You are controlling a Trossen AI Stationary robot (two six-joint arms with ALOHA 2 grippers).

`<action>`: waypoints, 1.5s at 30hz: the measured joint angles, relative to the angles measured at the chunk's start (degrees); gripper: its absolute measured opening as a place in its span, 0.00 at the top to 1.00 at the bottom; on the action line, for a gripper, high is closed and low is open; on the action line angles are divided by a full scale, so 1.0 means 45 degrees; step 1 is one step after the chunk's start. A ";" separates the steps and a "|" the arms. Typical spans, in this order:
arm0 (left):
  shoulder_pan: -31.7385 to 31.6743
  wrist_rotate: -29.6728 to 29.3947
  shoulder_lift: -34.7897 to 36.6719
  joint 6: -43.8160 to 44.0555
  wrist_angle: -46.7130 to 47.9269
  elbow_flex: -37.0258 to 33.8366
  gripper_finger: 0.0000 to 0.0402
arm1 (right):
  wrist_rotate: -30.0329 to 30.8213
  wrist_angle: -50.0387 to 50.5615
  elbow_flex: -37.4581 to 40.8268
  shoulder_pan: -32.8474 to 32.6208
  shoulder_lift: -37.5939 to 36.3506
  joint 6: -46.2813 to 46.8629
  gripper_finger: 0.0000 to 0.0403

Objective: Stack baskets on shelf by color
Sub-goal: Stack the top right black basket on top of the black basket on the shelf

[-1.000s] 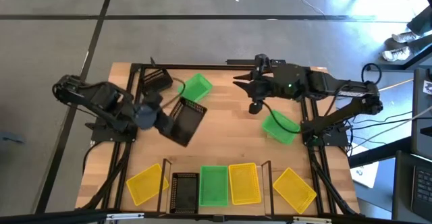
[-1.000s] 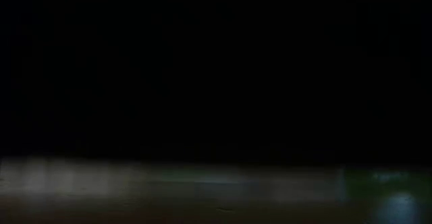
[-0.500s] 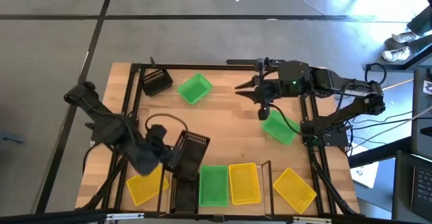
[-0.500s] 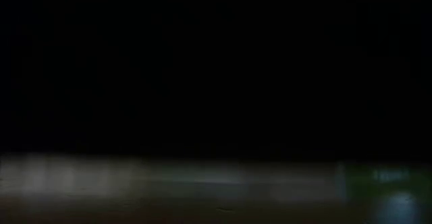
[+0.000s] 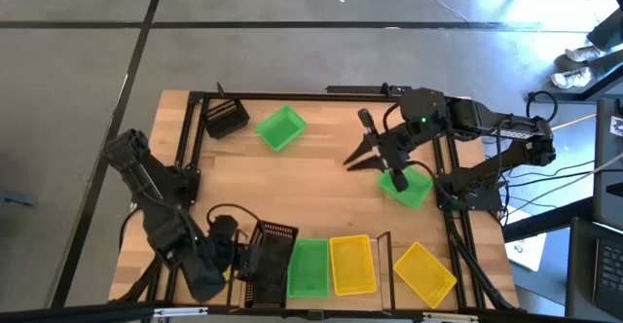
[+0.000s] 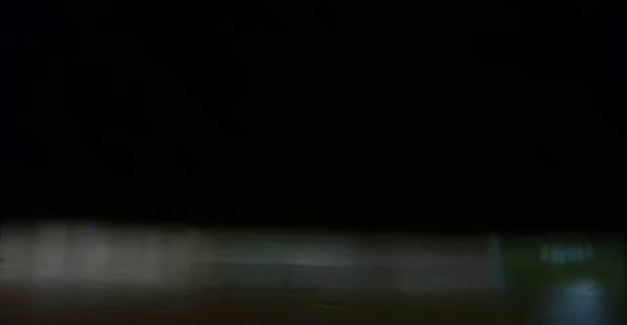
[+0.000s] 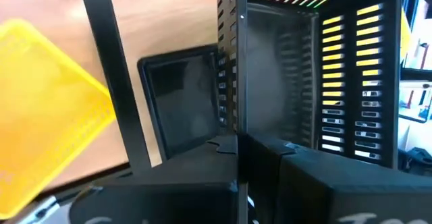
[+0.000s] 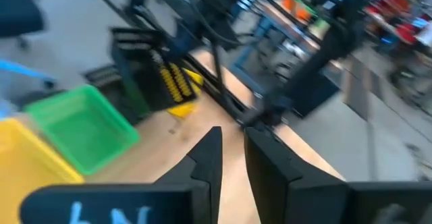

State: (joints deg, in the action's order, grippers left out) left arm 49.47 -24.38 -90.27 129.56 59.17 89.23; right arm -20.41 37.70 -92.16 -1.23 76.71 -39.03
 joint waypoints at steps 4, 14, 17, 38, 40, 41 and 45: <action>0.0127 0.0026 -0.0398 0.0525 -0.0327 0.0000 1.00 | -0.1266 0.0247 0.0000 -0.0005 0.0000 0.0006 0.83; 0.0117 0.1505 -0.1217 0.1437 -0.1082 0.0000 1.00 | -0.1504 0.0290 0.0000 0.0000 0.0000 0.0334 0.83; 0.0103 0.2054 -0.1250 0.1519 -0.1076 0.0000 1.00 | -0.1499 0.0305 0.0000 0.0000 0.0000 0.0566 0.83; -0.0211 0.2864 -0.1308 0.1442 0.0075 0.0000 0.98 | -0.1479 0.0286 0.0000 -0.0005 0.0005 0.0626 0.83; -0.0293 0.2818 -0.1308 0.1427 0.0047 0.0000 0.97 | -0.1478 0.0276 0.0000 -0.0005 0.0005 0.0623 0.83; -0.0319 0.2803 -0.1308 0.1422 0.0036 0.0000 0.96 | -0.1475 0.0276 0.0000 -0.0005 0.0005 0.0628 0.83; -0.0426 0.2827 -0.1308 0.1045 0.0031 0.0000 0.94 | -0.1475 0.0266 0.0000 -0.0005 0.0005 0.0623 0.83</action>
State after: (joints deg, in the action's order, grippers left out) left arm 47.55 -11.66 -96.16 134.26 59.31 89.23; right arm -27.05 38.89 -92.16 -1.26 76.73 -36.23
